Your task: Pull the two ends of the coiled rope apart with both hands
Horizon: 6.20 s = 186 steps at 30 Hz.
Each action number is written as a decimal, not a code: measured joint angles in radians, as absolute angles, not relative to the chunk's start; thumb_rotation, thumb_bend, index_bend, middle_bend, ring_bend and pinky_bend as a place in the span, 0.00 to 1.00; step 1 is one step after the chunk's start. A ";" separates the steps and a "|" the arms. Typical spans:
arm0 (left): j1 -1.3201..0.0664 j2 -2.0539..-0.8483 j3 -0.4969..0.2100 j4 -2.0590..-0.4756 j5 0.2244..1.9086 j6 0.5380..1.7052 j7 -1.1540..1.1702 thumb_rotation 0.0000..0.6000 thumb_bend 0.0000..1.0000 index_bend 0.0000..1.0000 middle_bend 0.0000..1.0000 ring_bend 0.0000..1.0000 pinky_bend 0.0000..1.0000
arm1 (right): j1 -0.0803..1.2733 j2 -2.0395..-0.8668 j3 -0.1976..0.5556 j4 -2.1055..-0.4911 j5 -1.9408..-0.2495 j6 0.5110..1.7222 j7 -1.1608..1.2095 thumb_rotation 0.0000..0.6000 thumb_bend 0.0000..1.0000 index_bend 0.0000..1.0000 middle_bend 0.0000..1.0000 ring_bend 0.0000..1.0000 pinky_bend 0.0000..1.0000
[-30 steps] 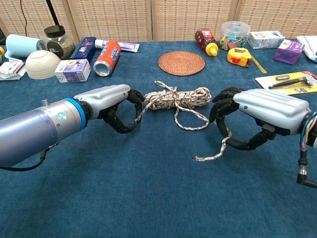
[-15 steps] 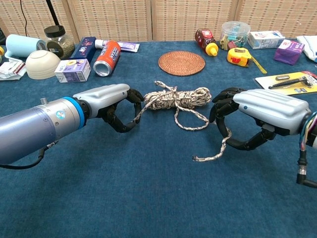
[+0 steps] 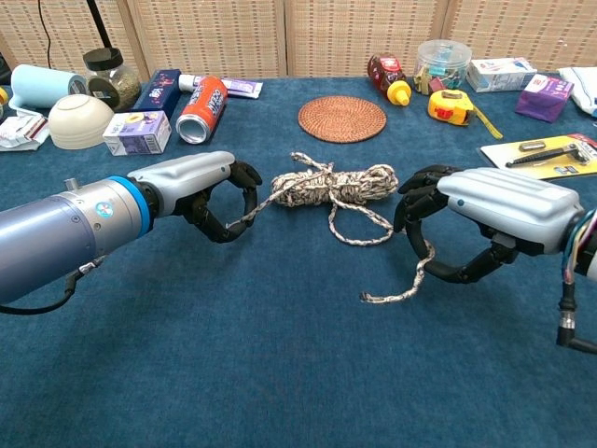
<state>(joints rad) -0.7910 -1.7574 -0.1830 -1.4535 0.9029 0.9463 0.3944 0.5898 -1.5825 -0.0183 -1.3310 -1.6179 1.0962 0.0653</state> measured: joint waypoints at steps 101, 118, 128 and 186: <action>-0.618 -1.366 -0.268 -1.579 1.000 1.048 0.085 1.00 0.50 0.69 0.29 0.19 0.00 | 0.539 -1.385 0.081 -1.328 -1.506 1.169 0.095 1.00 0.49 0.69 0.38 0.19 0.00; -0.608 -1.337 -0.268 -1.572 1.002 1.044 0.073 1.00 0.50 0.69 0.29 0.19 0.00 | 0.506 -1.335 0.103 -1.287 -1.460 1.181 0.114 1.00 0.49 0.69 0.38 0.19 0.00; -0.609 -1.336 -0.269 -1.564 0.993 1.042 0.075 1.00 0.50 0.69 0.29 0.19 0.00 | 0.487 -1.316 0.113 -1.261 -1.441 1.188 0.127 1.00 0.49 0.69 0.38 0.20 0.00; -0.566 -1.246 -0.296 -1.468 0.944 1.032 0.008 1.00 0.50 0.69 0.29 0.19 0.00 | 0.447 -1.248 0.146 -1.256 -1.424 1.219 0.131 1.00 0.49 0.69 0.38 0.21 0.00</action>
<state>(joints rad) -0.5658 -1.2461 -0.2964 -1.4684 0.9442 1.0315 0.0078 0.4473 -1.2484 0.1465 -1.2562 -1.4240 1.2186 0.1311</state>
